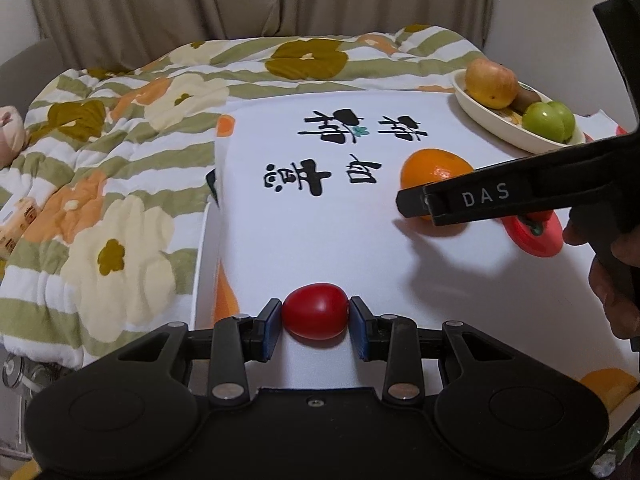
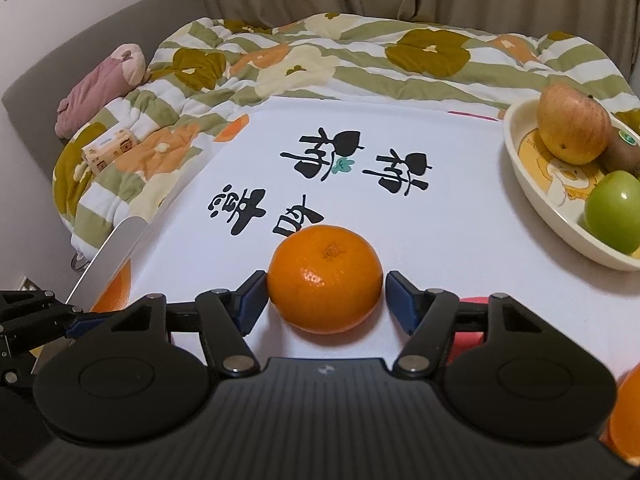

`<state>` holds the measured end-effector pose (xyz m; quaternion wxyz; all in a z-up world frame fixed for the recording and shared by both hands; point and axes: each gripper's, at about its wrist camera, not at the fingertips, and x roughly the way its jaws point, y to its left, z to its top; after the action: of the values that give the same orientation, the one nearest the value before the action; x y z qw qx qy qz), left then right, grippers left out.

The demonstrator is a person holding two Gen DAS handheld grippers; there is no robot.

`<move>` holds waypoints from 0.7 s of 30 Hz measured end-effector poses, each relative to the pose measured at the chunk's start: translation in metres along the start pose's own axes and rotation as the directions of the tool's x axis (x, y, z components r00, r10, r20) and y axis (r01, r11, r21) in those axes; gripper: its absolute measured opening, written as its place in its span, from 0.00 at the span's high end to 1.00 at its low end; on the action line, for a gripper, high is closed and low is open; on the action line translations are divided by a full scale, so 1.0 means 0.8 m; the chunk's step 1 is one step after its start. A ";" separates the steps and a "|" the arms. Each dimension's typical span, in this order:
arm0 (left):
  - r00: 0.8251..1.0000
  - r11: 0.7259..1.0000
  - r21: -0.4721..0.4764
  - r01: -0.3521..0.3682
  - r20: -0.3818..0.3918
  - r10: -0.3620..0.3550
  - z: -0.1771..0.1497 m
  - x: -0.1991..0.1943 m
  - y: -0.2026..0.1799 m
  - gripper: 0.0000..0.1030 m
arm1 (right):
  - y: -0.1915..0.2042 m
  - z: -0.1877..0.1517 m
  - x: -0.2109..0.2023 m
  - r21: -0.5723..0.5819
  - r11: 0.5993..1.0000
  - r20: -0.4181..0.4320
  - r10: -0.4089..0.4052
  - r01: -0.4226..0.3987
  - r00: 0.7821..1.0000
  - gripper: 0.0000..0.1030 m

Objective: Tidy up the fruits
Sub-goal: 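Grasp the red tomato with the left tool while the right tool grasps the orange, then carry tomato and orange over the bowl while the left tool opens to drop the tomato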

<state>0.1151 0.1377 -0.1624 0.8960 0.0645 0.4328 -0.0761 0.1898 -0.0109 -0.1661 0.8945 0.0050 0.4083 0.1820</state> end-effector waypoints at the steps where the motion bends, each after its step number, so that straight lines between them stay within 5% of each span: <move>1: 1.000 1.000 -0.007 -0.005 0.000 0.005 0.000 0.000 0.001 0.61 | 0.000 0.000 0.001 -0.004 1.000 -0.002 0.001 -0.001 1.000 0.26; 21: 0.996 0.993 -0.092 -0.076 0.041 0.080 0.028 -0.053 -0.031 0.61 | -0.028 0.016 -0.068 -0.022 0.999 0.030 0.047 -0.046 0.998 0.27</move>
<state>0.1014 0.1126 -0.1167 0.9096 0.0392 0.4129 -0.0230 0.1738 -0.0482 -0.1216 0.8962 0.0077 0.3924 0.2068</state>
